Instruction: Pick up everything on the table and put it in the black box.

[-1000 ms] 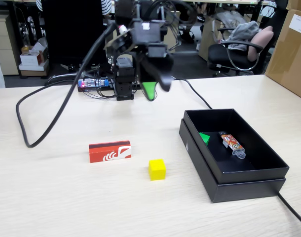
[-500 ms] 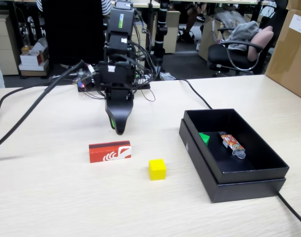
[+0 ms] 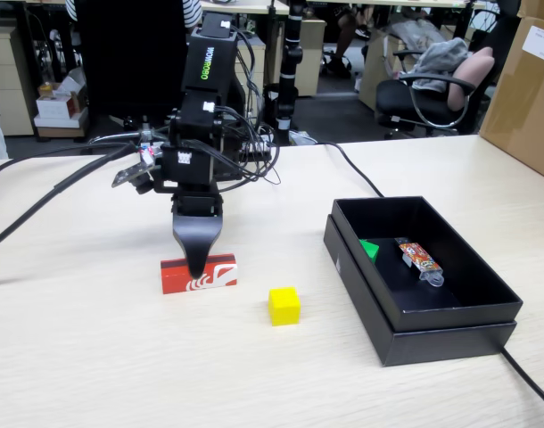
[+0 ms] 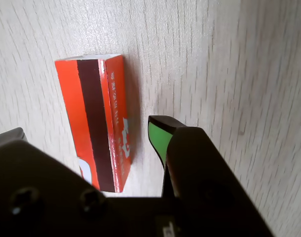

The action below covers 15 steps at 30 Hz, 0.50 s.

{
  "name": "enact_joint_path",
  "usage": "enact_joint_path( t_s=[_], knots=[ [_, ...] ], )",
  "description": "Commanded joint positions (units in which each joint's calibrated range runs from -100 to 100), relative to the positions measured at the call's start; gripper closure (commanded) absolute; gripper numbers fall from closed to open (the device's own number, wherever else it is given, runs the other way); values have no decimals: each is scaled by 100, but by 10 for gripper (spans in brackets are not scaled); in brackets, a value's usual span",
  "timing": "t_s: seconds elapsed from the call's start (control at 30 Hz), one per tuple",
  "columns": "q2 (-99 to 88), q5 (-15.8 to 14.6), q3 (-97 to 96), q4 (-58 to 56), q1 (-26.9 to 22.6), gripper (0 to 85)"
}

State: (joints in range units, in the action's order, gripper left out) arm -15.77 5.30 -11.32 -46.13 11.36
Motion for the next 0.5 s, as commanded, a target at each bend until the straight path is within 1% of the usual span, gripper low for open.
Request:
enact_joint_path(
  t_s=[0.0,0.1,0.17,0.23,0.33,0.47],
  knots=[
    [148,-29,471,65,15,408],
    [527,-20,706,65,73,436],
    [653,-15,815,65,98,487],
    [711,-24,870,65,98,504],
    [711,-73,951,65,98,678],
    [688,-73,897,39,83,698]
  ],
)
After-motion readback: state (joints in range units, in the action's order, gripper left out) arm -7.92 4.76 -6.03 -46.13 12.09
